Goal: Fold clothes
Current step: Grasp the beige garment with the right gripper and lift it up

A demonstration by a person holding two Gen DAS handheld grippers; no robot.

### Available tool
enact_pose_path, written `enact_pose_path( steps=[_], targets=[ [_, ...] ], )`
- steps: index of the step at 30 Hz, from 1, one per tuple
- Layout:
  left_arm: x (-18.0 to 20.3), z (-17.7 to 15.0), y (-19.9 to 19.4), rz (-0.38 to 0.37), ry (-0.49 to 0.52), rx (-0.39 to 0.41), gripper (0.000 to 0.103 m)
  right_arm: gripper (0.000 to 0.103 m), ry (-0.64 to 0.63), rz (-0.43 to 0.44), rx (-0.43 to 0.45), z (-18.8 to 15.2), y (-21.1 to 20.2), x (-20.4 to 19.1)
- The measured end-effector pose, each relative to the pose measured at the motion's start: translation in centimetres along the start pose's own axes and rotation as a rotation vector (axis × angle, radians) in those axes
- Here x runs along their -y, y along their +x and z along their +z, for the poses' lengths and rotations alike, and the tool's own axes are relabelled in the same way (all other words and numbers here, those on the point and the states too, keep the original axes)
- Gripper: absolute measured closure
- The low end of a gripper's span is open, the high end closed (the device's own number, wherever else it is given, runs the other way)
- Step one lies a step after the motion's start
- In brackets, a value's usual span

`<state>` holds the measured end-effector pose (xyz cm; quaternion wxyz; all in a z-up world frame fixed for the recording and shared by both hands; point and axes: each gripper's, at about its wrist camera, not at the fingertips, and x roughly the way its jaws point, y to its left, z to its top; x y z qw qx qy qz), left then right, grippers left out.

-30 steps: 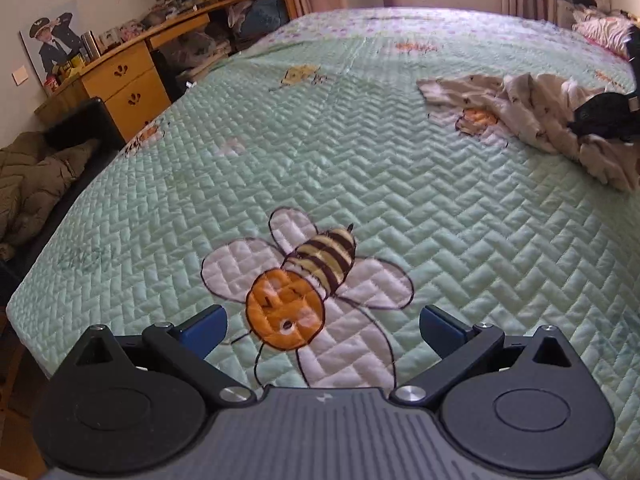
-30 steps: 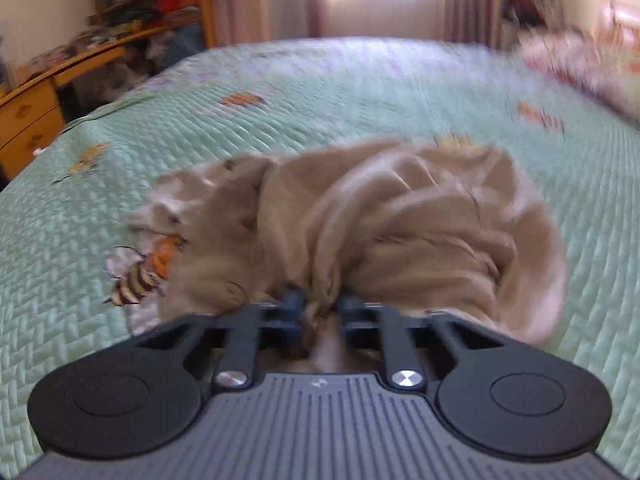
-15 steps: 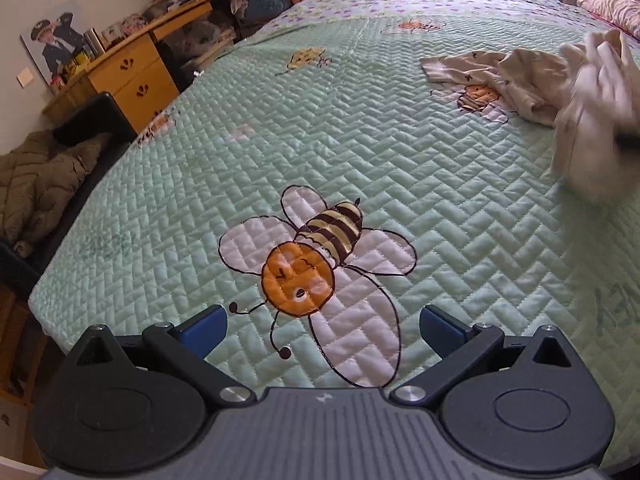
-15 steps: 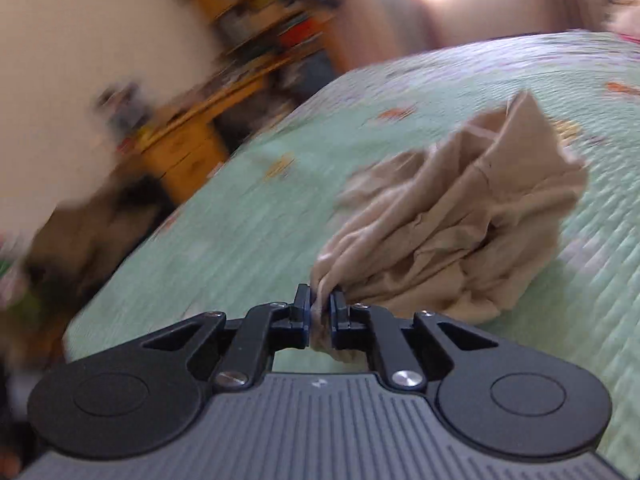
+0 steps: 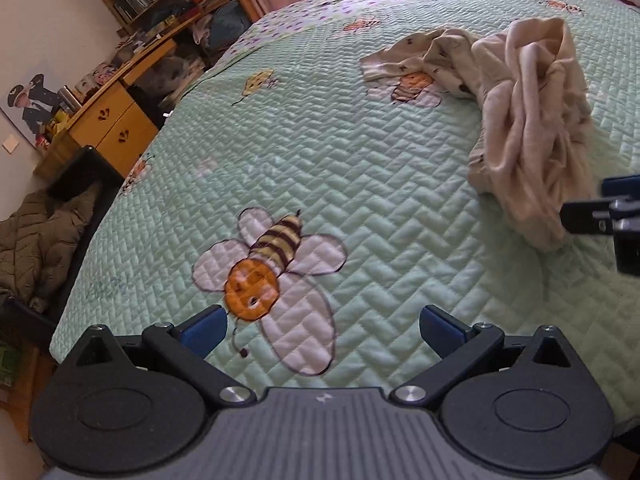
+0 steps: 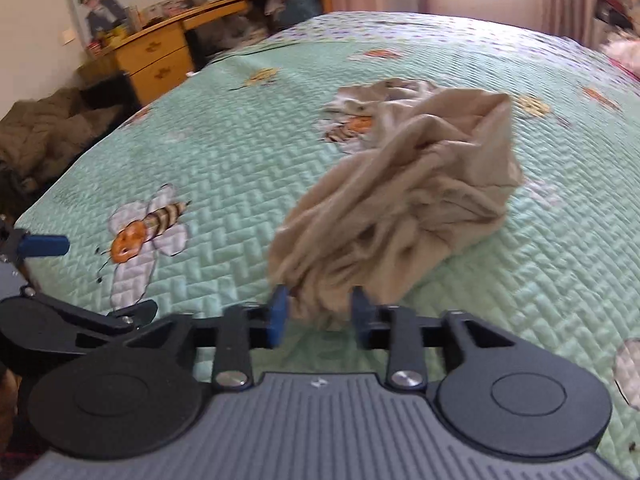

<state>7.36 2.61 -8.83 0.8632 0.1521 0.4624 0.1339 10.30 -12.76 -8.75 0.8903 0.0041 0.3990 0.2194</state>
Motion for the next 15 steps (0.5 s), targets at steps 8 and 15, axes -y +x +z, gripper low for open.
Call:
enact_pose_path(
  steps=[8,15],
  targets=[
    [4.0,4.8,0.5,-0.006,0.039,0.063,0.001,0.038,0.089,-0.144,-0.001,-0.5,-1.2,4.1],
    [9.8,9.2,3.0,0.018,0.121,0.078,0.001,0.031,0.119,-0.247,0.035,-1.0,-3.0,6.7]
  ],
)
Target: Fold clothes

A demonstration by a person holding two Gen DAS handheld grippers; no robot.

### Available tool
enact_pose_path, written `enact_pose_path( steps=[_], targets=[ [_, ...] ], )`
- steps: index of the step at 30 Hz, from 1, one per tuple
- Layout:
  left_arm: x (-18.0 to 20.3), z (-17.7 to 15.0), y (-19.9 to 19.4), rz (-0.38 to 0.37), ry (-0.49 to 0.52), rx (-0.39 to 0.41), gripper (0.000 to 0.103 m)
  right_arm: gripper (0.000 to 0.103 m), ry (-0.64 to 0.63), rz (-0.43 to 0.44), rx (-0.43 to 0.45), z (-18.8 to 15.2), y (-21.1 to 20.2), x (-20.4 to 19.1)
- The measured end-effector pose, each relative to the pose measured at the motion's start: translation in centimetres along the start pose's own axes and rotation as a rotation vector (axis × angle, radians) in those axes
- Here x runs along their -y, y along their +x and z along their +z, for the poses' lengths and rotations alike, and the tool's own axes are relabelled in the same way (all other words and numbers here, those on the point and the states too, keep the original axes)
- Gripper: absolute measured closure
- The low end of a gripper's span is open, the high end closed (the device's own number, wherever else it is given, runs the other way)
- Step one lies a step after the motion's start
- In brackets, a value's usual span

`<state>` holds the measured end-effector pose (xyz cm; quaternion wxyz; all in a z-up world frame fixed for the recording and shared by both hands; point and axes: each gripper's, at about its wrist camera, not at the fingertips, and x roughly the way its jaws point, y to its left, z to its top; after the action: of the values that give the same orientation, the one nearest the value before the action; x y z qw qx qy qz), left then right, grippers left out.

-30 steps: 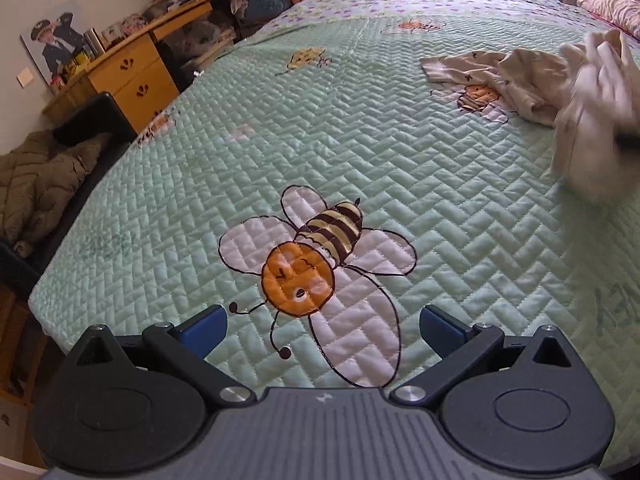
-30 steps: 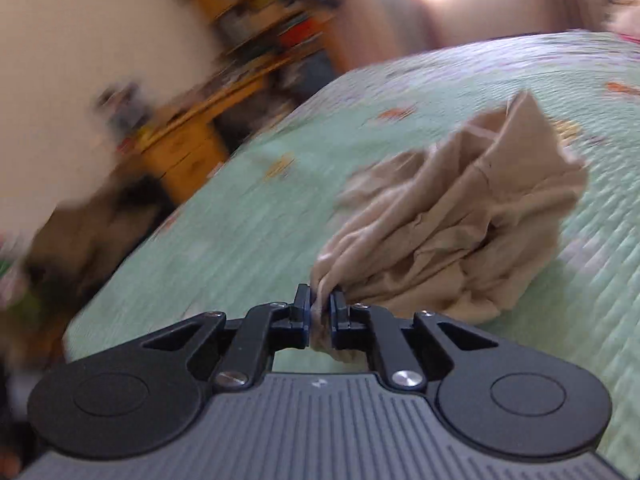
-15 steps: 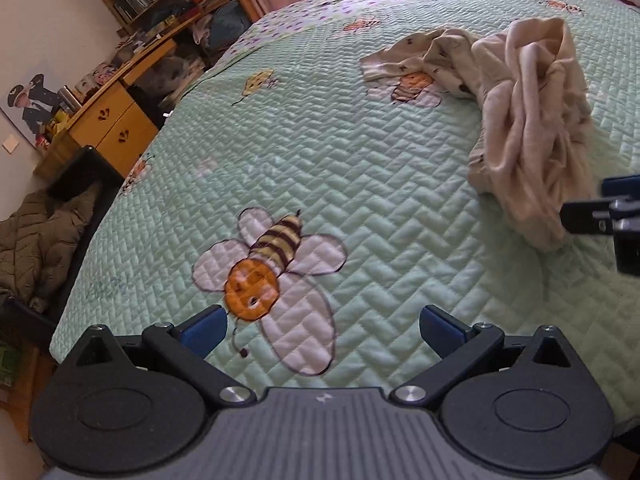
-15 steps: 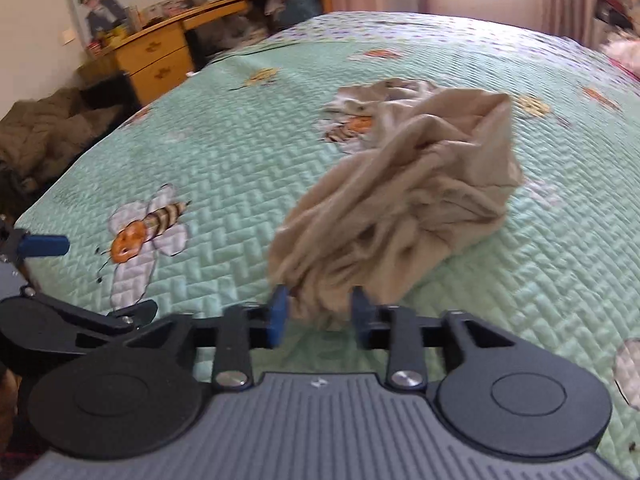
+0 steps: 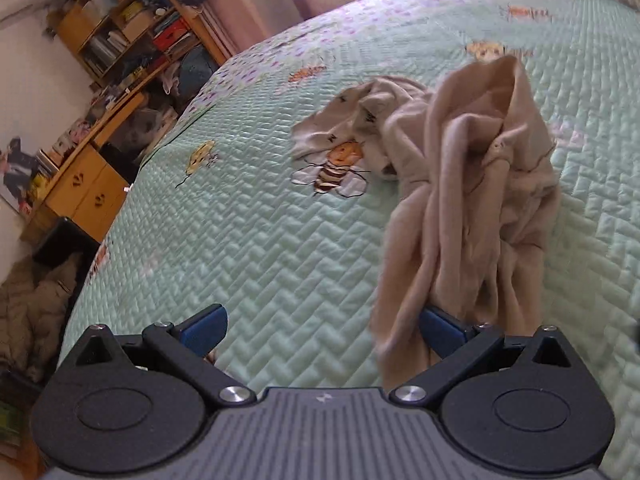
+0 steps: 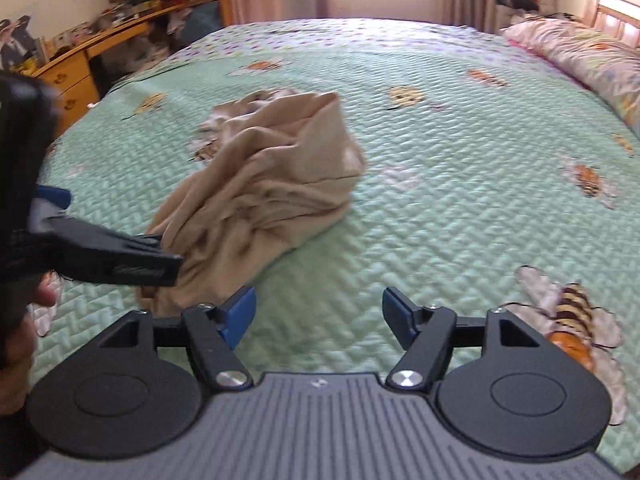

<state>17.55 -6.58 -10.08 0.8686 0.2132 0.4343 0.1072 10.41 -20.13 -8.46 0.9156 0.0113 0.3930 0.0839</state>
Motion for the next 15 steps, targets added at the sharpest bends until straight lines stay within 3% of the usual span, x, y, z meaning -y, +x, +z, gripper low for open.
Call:
enact_pose_path(
  steps=[2,4,6,7,12,15],
  targets=[
    [1.6,0.6,1.5,0.027,0.037,-0.011,0.006,0.03,0.017,-0.013,0.0,-0.1,-0.2,1.0],
    [2.7,0.7,3.1,0.052,0.067,-0.043,0.028,0.029,0.035,-0.025,0.0,-0.2,-0.3,1.8],
    [2.6,0.4,3.5,-0.023,0.026,-0.061,0.069,0.029,0.049,-0.033,0.002,-0.4,-0.4,2.3],
    [2.4,0.2,3.8,-0.062,0.004,-0.07,0.078,0.028,0.055,-0.037,0.002,-0.5,-0.4,2.6],
    [2.3,-1.4,1.7,-0.038,0.036,-0.029,0.089,0.027,0.089,-0.048,-0.007,-1.5,-0.5,3.6],
    [0.6,-2.7,-0.3,-0.067,-0.001,0.002,0.091,0.027,0.094,-0.048,0.001,-1.9,-1.0,3.6]
  ],
)
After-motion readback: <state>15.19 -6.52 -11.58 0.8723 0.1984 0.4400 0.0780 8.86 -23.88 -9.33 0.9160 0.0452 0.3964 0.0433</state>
